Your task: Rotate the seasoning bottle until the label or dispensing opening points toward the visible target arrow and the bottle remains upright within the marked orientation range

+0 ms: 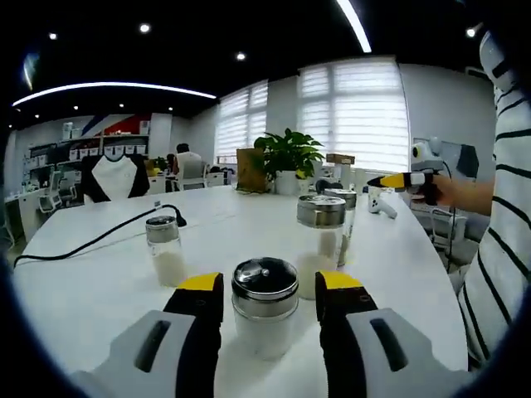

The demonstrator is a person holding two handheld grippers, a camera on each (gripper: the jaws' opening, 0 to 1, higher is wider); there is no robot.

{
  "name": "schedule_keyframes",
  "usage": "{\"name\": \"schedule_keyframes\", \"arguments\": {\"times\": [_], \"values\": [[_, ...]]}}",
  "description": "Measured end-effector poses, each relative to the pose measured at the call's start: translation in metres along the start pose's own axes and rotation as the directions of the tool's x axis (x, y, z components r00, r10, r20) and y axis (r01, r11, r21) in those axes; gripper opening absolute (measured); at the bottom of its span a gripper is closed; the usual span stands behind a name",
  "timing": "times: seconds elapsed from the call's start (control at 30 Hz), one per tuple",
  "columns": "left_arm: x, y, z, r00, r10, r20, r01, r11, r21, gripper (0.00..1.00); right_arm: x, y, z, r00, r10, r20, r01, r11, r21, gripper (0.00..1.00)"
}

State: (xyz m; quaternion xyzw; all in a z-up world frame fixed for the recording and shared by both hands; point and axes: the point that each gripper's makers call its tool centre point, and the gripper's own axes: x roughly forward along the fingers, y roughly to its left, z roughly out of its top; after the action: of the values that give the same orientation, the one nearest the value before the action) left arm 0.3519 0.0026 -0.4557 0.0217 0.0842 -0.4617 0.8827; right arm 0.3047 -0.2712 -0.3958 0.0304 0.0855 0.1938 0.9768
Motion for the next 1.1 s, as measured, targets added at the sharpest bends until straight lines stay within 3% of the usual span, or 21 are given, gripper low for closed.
{"name": "schedule_keyframes", "arguments": {"times": [0.17,0.27,0.57,0.67,0.8,0.87,1.0,1.1], "values": [[0.002,0.002,-0.008,1.000,0.002,-0.024,-0.002,1.000,0.000,0.45,0.000,0.002,0.003,1.000,0.001,0.000,-0.001,1.000,-0.011,0.53],[0.002,0.004,-0.012,0.999,0.012,-0.039,-0.011,1.000,0.018,0.38,0.000,0.001,0.004,1.000,-0.001,0.001,0.001,1.000,-0.012,0.53],[0.001,0.004,-0.013,0.997,0.078,-0.016,-0.078,0.997,0.011,0.36,0.002,0.003,0.003,1.000,-0.002,-0.006,0.002,1.000,-0.018,0.53],[0.001,0.007,-0.013,0.988,0.152,-0.005,-0.152,0.988,-0.007,0.36,0.003,0.004,0.004,1.000,-0.003,-0.005,0.003,1.000,-0.019,0.53],[0.002,0.011,-0.013,0.960,0.279,0.011,-0.278,0.958,-0.073,0.35,0.002,0.005,0.002,1.000,-0.001,-0.008,0.001,1.000,-0.018,0.53],[0.002,0.009,-0.013,0.953,0.302,0.017,-0.301,0.953,-0.040,0.35,0.002,0.004,0.002,1.000,-0.003,-0.012,0.003,1.000,-0.021,0.52],[0.000,0.010,-0.014,0.938,0.346,0.035,-0.343,0.937,-0.069,0.35,0.001,0.003,0.005,1.000,-0.009,-0.003,0.009,1.000,-0.022,0.52],[0.000,0.012,-0.013,0.933,0.357,0.035,-0.354,0.932,-0.075,0.35,0.001,0.003,0.006,1.000,-0.010,-0.001,0.010,1.000,-0.024,0.52]]}}
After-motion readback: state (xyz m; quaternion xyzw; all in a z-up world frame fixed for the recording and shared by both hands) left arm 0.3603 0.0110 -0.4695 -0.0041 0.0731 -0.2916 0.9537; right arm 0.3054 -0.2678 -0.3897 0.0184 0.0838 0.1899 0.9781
